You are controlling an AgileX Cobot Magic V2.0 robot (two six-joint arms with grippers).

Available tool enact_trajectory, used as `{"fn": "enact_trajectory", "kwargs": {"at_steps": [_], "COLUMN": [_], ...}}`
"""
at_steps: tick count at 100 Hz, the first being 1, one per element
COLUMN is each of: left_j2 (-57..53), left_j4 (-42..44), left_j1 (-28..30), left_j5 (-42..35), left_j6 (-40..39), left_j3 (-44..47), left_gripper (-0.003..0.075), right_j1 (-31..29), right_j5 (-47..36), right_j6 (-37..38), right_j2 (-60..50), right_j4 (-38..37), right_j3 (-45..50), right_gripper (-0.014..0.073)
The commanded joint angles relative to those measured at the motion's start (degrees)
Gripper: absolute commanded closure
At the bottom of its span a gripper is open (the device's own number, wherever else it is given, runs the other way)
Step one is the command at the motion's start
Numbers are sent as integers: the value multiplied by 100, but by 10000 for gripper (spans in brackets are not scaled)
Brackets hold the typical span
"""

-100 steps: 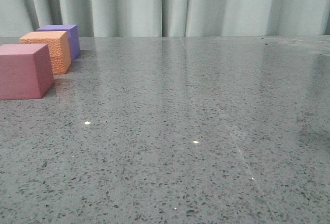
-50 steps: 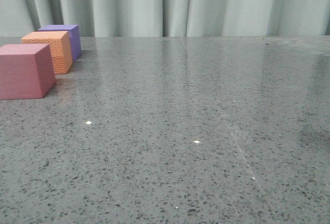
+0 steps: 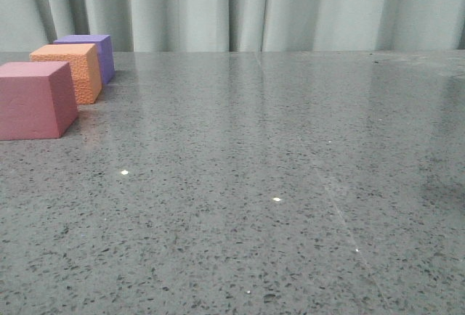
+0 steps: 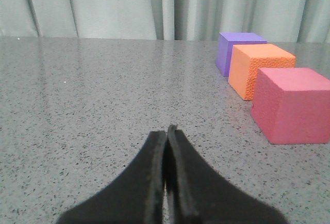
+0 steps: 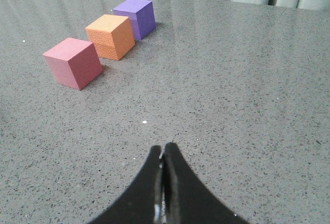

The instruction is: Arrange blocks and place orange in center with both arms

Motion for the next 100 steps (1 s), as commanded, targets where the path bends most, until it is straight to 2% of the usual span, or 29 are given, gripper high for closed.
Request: {"fn": "enact_trajectory", "kwargs": {"at_steps": [1,61,100], "left_j2": [-184,-184,-184], "left_j4": [-54,-54,-54], "left_j1": [7,7,7], "left_j5": [-479,-479,-479], "left_j6": [-2,-2,-2], "left_j3": [123,123,123], "left_gripper": [739,739,739], "right_j1": [-9,-31,-1019], "right_j5": [-489,-491,-527], "right_j6": [-14,-14,-86], "right_j2": [-8,-8,-221], "right_j4": [-33,-134,-567], "right_j3": [-149,-149,-142], "right_gripper": [715,715,715]}}
